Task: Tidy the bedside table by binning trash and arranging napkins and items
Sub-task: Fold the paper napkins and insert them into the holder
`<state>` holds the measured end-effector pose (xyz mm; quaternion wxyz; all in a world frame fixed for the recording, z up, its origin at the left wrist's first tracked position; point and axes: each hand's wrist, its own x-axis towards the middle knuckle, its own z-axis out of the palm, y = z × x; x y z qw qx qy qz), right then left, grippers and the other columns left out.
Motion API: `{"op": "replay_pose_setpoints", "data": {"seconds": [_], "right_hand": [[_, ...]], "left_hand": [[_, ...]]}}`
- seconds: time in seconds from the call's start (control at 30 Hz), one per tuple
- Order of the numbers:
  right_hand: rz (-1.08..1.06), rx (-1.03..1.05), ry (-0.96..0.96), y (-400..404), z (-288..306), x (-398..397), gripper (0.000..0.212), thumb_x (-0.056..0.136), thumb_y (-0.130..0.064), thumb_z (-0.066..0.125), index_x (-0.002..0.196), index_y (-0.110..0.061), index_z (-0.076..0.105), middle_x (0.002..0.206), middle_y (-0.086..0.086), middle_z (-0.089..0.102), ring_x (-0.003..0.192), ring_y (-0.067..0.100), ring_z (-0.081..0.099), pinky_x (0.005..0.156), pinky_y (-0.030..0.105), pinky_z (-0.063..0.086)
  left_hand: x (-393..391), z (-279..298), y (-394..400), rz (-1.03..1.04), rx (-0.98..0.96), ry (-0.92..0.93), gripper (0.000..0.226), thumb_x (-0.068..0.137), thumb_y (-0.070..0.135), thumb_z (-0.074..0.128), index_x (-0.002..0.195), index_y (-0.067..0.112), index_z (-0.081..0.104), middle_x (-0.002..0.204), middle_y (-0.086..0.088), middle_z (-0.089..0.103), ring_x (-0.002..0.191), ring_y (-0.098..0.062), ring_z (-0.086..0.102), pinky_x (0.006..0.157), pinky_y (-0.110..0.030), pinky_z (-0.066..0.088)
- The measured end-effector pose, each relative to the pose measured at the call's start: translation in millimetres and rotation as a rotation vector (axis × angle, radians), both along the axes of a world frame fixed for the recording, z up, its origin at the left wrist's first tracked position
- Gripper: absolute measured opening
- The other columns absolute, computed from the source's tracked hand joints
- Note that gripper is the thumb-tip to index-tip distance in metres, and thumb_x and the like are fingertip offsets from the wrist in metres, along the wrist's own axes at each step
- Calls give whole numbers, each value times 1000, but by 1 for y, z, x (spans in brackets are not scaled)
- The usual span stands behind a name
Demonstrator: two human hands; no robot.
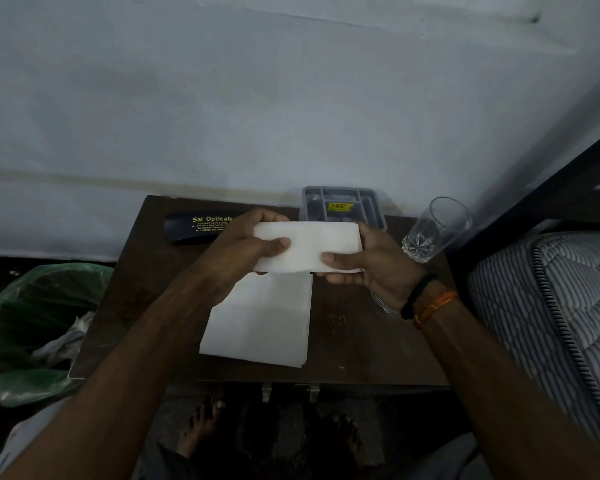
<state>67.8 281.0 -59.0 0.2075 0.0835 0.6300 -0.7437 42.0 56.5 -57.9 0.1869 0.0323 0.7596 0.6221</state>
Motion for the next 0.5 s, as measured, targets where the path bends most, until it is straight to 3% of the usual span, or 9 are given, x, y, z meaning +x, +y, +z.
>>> {"op": "replay_pose_setpoints", "data": {"seconds": [0.13,0.27,0.37,0.5], "right_hand": [[-68,16,10,8,2,-2,60,75,-11,74,131,-7,53,113,10,70,88,22,74,60,24,61],[43,162,38,10,1,-2,44,90,-14,64,132,-5,54,96,13,73,62,14,70,49,21,57],[148,209,57,8,-1,-2,37,92,-15,63,128,-6,58,88,9,71,54,11,63,43,18,50],[116,248,104,3,-5,-3,29,91,-24,66,112,-4,66,73,0,70,50,9,57,40,18,44]], "left_hand": [[0,2,-2,-48,-28,17,36,86,12,71,120,12,59,118,-6,63,106,-24,61,78,-40,57],[2,4,-1,-124,-127,87,33,77,31,79,106,21,67,103,6,71,92,-9,68,74,-25,57],[4,4,0,-196,-141,-7,35,75,38,78,104,20,69,102,2,76,92,-11,72,83,-36,59],[12,-2,9,-274,-47,-133,33,85,25,73,116,15,67,111,-3,74,103,-21,71,94,-50,55]]}}
